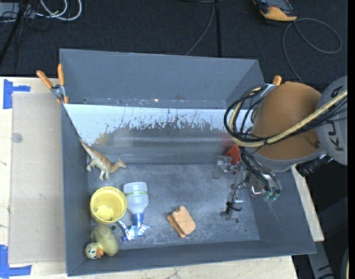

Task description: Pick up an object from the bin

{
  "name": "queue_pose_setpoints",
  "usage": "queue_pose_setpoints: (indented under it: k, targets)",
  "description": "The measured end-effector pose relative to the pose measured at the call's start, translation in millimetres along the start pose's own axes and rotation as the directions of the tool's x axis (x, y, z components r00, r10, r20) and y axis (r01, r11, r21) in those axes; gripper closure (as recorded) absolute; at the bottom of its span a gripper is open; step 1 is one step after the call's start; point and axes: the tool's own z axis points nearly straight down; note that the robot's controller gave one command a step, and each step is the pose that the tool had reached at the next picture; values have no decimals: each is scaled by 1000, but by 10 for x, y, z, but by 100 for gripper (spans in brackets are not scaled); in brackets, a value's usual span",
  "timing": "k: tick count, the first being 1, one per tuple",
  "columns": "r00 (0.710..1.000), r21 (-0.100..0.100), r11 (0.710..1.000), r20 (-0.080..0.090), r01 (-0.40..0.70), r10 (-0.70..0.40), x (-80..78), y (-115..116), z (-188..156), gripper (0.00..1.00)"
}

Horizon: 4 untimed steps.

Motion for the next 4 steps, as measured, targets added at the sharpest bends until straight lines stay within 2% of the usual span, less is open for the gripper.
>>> queue_pose_setpoints:
  k: [1, 2, 3, 4]
  targets:
    - [1000, 0, 1000, 8, 0, 0, -16, 0, -41, 0]
    - [1000, 0, 1000, 9, 4, -4, 41, 330, 538, 0]
    - [996, 0, 996, -4, -91, 91, 269, 559, 739, 0]
    - [1000, 0, 1000, 7, -11, 11, 252, 624, 571, 0]
